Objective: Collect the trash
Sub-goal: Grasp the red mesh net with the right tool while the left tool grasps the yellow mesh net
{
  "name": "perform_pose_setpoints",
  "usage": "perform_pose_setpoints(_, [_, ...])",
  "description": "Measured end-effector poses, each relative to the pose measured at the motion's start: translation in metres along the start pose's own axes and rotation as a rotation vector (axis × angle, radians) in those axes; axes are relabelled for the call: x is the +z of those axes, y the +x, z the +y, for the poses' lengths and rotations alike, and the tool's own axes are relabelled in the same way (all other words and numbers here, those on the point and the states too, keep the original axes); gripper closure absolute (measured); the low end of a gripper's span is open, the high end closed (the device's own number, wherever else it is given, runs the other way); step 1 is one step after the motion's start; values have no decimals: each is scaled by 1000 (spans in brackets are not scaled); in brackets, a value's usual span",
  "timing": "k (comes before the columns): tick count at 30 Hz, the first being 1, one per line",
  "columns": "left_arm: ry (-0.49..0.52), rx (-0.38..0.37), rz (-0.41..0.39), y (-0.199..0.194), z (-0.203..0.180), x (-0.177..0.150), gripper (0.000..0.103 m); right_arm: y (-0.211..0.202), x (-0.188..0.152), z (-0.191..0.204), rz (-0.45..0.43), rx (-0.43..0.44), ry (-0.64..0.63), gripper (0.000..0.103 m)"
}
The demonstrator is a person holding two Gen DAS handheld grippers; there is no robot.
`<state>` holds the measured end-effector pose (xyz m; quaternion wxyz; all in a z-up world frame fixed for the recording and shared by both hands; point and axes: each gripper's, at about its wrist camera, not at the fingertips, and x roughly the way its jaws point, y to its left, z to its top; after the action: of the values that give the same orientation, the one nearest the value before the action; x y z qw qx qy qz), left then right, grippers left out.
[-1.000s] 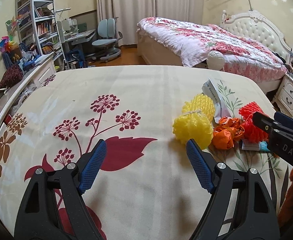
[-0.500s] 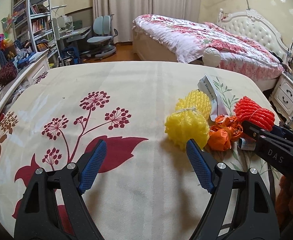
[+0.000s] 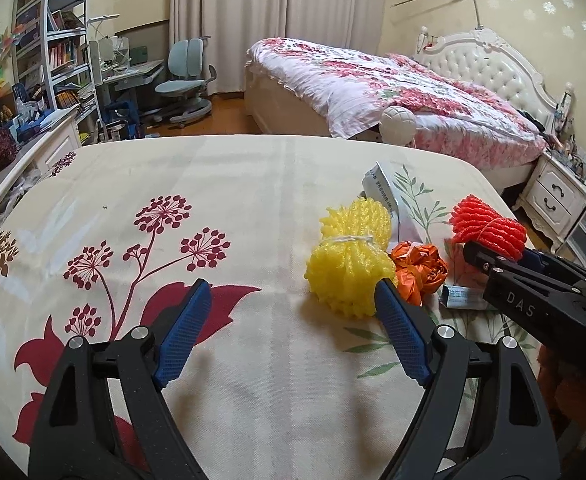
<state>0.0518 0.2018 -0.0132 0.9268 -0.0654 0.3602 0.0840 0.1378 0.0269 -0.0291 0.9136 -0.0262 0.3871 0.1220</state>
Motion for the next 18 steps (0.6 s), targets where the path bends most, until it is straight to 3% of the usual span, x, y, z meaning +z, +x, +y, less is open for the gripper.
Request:
perform_pose_setpoints(11, [10, -15, 13, 19, -7, 13, 21, 3, -2, -2, 6, 4, 6, 58])
perform_pose_setpoints(15, [-7, -50, 66, 34, -2, 13, 35, 2, -1, -3, 3, 4, 3, 58])
perform_pose_setpoints(18, [4, -74, 68, 34, -3, 14, 52, 2, -1, -2, 4, 4, 3, 58])
